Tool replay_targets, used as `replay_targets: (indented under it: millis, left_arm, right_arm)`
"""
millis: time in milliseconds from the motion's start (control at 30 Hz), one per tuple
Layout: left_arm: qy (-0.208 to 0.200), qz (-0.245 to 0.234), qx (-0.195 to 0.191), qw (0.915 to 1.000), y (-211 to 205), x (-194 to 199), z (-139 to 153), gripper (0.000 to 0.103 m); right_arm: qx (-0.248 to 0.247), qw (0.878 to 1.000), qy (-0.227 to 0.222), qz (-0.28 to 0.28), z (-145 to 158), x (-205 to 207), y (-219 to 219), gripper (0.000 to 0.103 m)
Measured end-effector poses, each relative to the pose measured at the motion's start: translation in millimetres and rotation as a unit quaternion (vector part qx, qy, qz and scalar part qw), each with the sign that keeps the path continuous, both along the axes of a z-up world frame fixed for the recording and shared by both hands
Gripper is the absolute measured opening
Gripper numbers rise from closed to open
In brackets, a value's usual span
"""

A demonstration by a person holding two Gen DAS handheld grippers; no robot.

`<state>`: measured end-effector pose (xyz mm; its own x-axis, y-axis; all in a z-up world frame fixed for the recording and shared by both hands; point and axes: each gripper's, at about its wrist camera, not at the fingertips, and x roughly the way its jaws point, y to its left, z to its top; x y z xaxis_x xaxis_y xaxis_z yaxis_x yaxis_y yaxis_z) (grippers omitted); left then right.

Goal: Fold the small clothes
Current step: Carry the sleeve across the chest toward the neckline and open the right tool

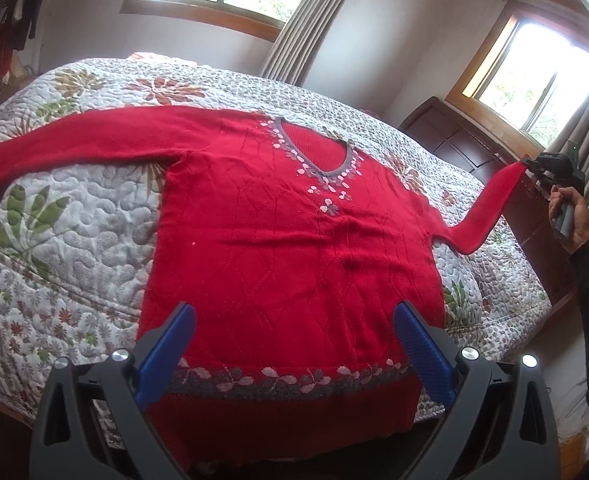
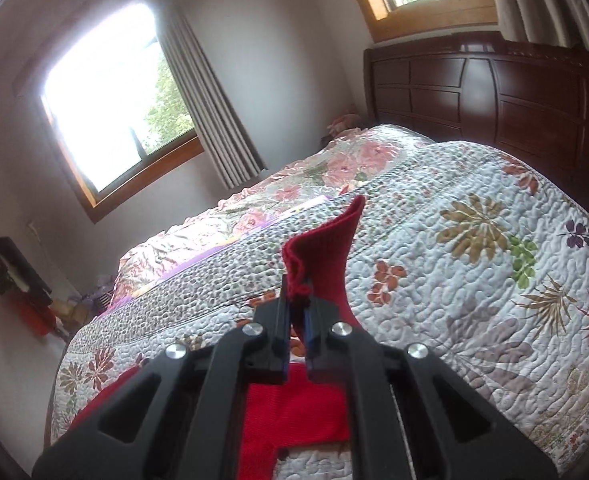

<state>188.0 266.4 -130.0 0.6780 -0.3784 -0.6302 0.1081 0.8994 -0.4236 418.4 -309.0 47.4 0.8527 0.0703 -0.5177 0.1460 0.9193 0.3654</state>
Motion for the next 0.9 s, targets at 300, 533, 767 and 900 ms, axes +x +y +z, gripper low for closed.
replay_targets:
  millis: [300,533,767,900]
  left_arm:
    - [-0.019,0.015,-0.011,0.9996,26.8,-10.4,7.4,0.099]
    - [-0.025,0.021,-0.020,0.9993,46.0,-6.8,6.1,0.099]
    - [-0.023,0.007,-0.044,0.9987,52.0,18.0,-0.2,0.099]
    - [-0.024,-0.012,-0.059,0.9979,49.5,42.9,-2.1,0.099]
  right_arm:
    - [-0.032,0.998,0.006,0.056,7.3,24.7,102.4,0.004]
    - [-0.058,0.993,0.039,0.096,-35.6,48.5,196.0,0.004]
    - [-0.125,0.976,0.111,0.137,-130.9,67.5,298.9,0.004]
    - [-0.171,0.960,0.154,0.160,-191.3,67.7,342.8,0.004]
